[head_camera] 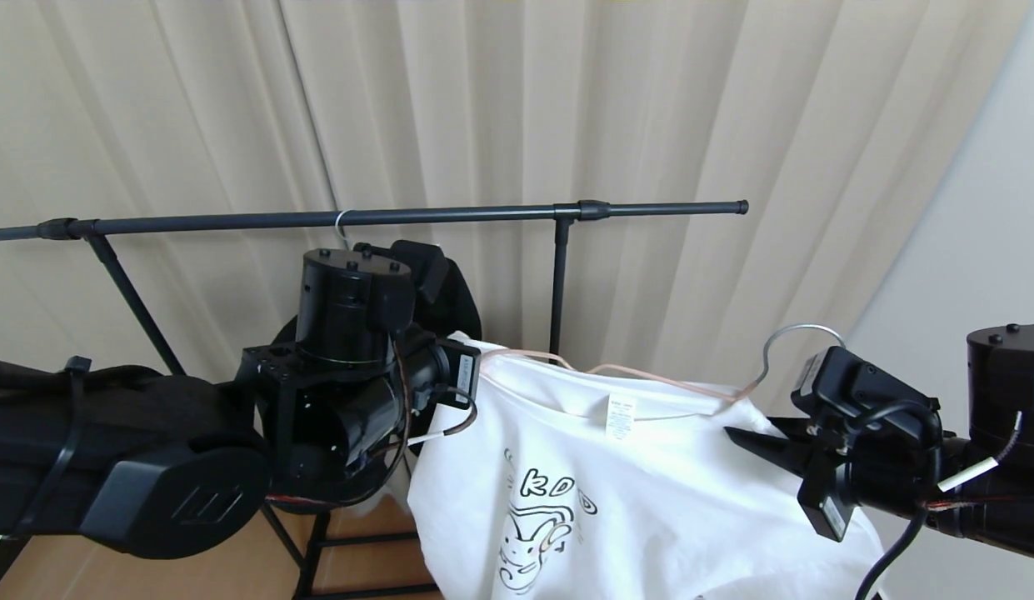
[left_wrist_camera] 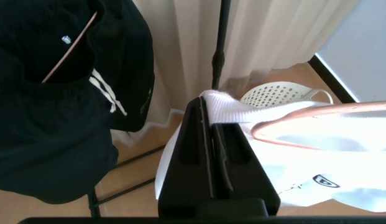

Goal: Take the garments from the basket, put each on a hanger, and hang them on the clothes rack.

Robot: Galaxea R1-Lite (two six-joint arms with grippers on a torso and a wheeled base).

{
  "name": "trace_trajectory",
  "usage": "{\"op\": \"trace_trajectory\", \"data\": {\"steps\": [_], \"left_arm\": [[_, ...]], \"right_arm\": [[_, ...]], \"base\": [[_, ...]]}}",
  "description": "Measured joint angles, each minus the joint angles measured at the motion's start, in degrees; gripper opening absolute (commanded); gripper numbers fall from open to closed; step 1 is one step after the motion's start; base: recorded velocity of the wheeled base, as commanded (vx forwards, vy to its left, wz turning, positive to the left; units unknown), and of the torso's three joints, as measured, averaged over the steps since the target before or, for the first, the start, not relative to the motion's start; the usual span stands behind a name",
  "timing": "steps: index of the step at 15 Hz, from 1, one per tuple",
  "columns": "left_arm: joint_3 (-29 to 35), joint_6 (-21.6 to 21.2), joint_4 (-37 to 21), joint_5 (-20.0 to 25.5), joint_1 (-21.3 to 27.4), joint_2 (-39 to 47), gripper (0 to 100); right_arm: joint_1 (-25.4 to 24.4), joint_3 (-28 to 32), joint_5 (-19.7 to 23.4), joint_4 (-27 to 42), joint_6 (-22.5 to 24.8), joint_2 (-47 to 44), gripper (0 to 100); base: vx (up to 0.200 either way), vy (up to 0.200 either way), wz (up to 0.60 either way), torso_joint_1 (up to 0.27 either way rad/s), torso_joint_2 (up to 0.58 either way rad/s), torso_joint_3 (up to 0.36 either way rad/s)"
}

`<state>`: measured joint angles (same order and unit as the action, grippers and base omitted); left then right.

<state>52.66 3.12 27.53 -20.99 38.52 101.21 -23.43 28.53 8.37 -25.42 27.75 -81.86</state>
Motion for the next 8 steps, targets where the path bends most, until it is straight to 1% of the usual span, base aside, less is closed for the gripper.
{"op": "trace_trajectory", "data": {"steps": [3,5,8], "left_arm": [[1.0,0.0,-2.8,0.5,1.2,-0.7,0],[1.1,0.0,-3.0,0.5,1.5,-0.9,0],[1.2,0.0,-3.0,0.5,2.3,-1.1,0]], "right_arm": [[0.0,0.3,-0.1,-0.7,-0.1,-1.3,0],[0.0,0.2,-0.2,-2.0,-0.1,-1.9,0],[-0.3,0.0,-0.2,-2.1,-0.1,-2.9,0]], "base": [[0.0,0.0,0.0,0.0,0.0,0.0],[0.0,0.0,0.0,0.0,0.0,0.0],[0.0,0.0,0.0,0.0,0.0,0.0]]}}
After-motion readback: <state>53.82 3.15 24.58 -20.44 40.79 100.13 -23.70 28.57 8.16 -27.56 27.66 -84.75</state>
